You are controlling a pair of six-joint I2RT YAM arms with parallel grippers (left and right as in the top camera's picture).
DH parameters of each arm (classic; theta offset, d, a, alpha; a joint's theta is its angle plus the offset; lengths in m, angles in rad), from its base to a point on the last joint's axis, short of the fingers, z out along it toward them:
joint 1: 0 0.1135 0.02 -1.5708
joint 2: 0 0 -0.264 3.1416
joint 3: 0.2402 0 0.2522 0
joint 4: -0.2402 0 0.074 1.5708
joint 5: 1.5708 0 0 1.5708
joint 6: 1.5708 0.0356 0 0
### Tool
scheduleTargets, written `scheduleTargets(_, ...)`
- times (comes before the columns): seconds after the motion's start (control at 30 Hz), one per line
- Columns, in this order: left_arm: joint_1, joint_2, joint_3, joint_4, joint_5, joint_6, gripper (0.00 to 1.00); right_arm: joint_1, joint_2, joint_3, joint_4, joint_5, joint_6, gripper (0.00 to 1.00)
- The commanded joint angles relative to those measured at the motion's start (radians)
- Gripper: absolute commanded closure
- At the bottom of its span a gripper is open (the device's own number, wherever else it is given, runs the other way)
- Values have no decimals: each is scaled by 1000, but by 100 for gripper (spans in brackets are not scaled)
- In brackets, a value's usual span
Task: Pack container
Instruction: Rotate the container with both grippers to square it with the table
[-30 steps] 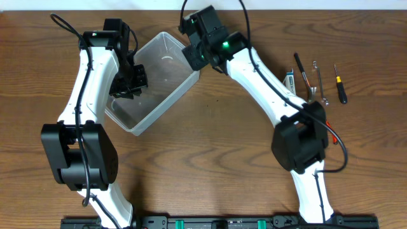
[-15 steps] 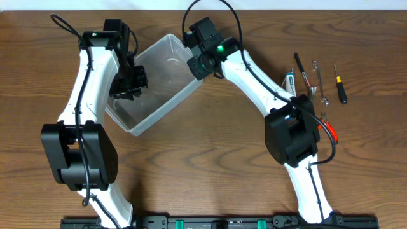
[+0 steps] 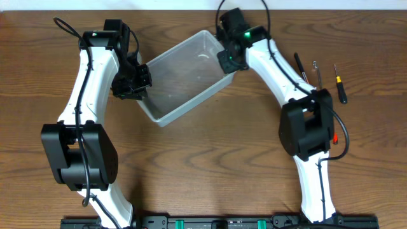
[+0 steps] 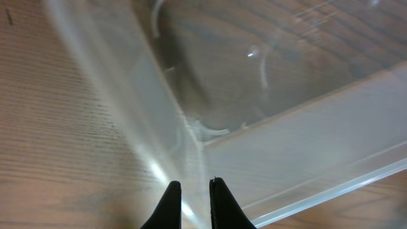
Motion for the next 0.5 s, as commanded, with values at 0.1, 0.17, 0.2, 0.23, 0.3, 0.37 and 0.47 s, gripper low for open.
scheduleTargets(0.1, -68, 12, -6, 8, 71, 14, 92, -29, -73, 18, -59, 66, 21, 83)
scheduleTargets(0.17, -101, 12, -6, 15, 89, 13, 92, -30, -78, 18, -81, 91, 21, 91)
scheduleTargets(0.2, -119, 12, -6, 17, 92, 13, 92, -30, -81, 18, -93, 103, 21, 98)
scheduleTargets(0.23, -136, 12, -6, 17, 92, 13, 92, -30, -82, 18, -103, 108, 21, 99)
scheduleTargets(0.3, -175, 12, -6, 13, 92, 12, 92, -30, -84, 18, -132, 115, 21, 99)
scheduleTargets(0.37, -202, 11, -6, 8, 92, 12, 93, -30, -85, 18, -155, 127, 22, 99)
scheduleTargets(0.47, -231, 11, -6, 6, 92, 2, 92, -30, -85, 18, -200, 132, 32, 99)
